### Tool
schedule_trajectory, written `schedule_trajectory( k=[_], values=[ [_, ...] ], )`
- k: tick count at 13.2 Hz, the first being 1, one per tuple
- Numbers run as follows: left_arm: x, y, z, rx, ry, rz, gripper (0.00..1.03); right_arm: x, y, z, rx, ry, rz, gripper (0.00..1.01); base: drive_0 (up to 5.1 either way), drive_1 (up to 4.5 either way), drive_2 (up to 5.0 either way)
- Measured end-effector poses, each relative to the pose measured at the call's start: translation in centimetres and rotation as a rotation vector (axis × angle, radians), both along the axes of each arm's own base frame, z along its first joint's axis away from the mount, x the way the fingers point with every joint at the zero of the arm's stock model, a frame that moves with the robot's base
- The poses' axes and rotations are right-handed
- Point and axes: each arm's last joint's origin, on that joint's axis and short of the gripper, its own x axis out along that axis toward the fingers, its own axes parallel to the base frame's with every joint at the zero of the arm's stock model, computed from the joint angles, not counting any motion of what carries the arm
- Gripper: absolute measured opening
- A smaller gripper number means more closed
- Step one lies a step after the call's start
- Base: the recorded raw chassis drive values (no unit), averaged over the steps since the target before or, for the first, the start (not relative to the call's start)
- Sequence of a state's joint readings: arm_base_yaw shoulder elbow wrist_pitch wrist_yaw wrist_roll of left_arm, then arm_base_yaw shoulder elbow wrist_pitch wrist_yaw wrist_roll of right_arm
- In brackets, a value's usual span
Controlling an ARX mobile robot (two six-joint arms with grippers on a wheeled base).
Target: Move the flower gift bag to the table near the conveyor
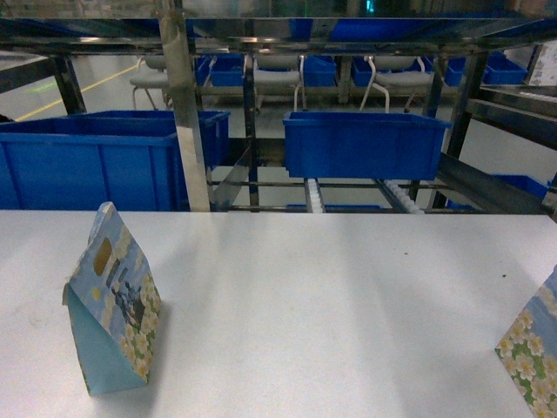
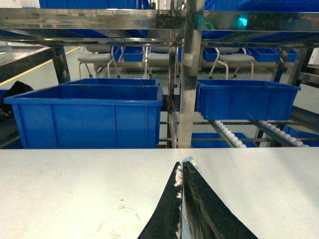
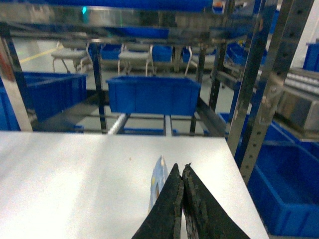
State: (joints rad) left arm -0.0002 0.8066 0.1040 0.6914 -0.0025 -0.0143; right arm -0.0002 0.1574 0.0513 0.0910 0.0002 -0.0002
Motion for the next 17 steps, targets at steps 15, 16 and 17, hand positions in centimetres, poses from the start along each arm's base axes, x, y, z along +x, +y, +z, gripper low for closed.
schedule_trajectory(
  k=[15, 16, 17],
  values=[
    [-4.1, 0.0, -0.9, 0.000, -0.029, -0.001, 0.02, -0.9, 0.0, -0.9, 0.000, -0.021, 0.000, 0.02, 0.0, 0.00, 0.0],
    [-4.3, 0.0, -0.9, 0.000, -0.026, -0.001, 0.02, -0.9, 0.0, -0.9, 0.000, -0.021, 0.000, 0.02, 0.0, 0.00, 0.0],
    [-4.5, 0.0, -0.9, 0.000, -0.029, -0.001, 0.02, -0.9, 0.0, -0.9, 0.000, -0.021, 0.000, 0.02, 0.0, 0.00, 0.0]
  ],
)
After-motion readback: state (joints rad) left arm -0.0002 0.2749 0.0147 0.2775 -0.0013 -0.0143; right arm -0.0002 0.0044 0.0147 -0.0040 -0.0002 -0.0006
